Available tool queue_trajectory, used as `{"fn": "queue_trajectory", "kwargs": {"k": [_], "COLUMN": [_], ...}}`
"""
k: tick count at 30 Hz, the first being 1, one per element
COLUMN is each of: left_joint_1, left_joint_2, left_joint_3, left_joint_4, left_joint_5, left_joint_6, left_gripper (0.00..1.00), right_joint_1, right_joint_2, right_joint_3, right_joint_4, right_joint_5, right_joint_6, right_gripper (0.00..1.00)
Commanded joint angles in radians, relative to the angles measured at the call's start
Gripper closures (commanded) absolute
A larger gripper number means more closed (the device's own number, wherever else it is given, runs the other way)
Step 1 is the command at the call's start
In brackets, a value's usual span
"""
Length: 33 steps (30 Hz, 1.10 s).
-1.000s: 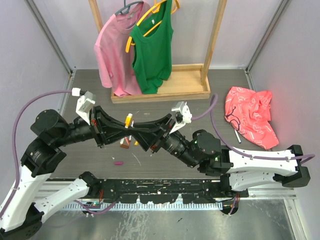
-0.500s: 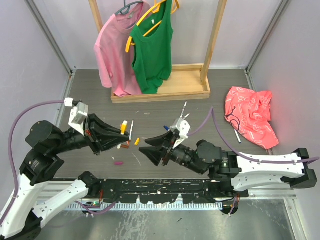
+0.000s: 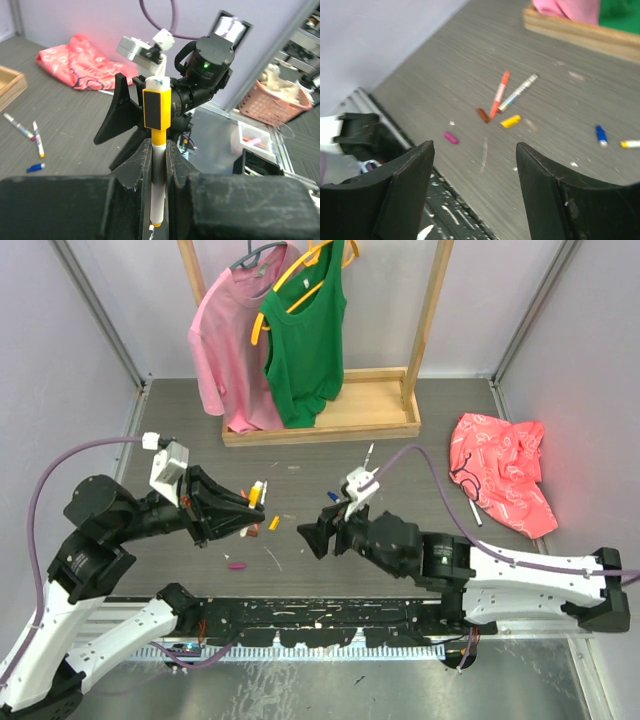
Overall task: Insert the pens into the pen caps
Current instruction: Place the pen at the center of the board.
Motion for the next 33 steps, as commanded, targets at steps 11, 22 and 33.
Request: {"fn": "queue_trajectory", "kwargs": {"k": [11, 22, 33], "left_joint_1": [0.006, 0.005, -0.058], "left_joint_2": [0.17, 0.472, 0.825], "left_joint_3": [-0.043, -0.1, 0.009], "left_joint_4": [-0.105, -0.014, -0.042], "left_joint_5": [-0.395, -0.54, -0.813], "left_joint_6": [-0.067, -0.201, -0.266], "left_gripper": [1.0, 1.0, 1.0], "right_joint_1": [-0.574, -0.585, -0.586], "right_joint_2": [-0.043, -0.119, -0.163], "right_joint_3": [-0.231, -0.281, -0.289], "right_joint_4": [-0.134, -0.266, -0.304], "right_joint_5": [-0.387, -0.226, -0.246], "right_joint_6": [0.357, 0.461, 0.461], "right_gripper": [0.25, 0.21, 0.15]}}
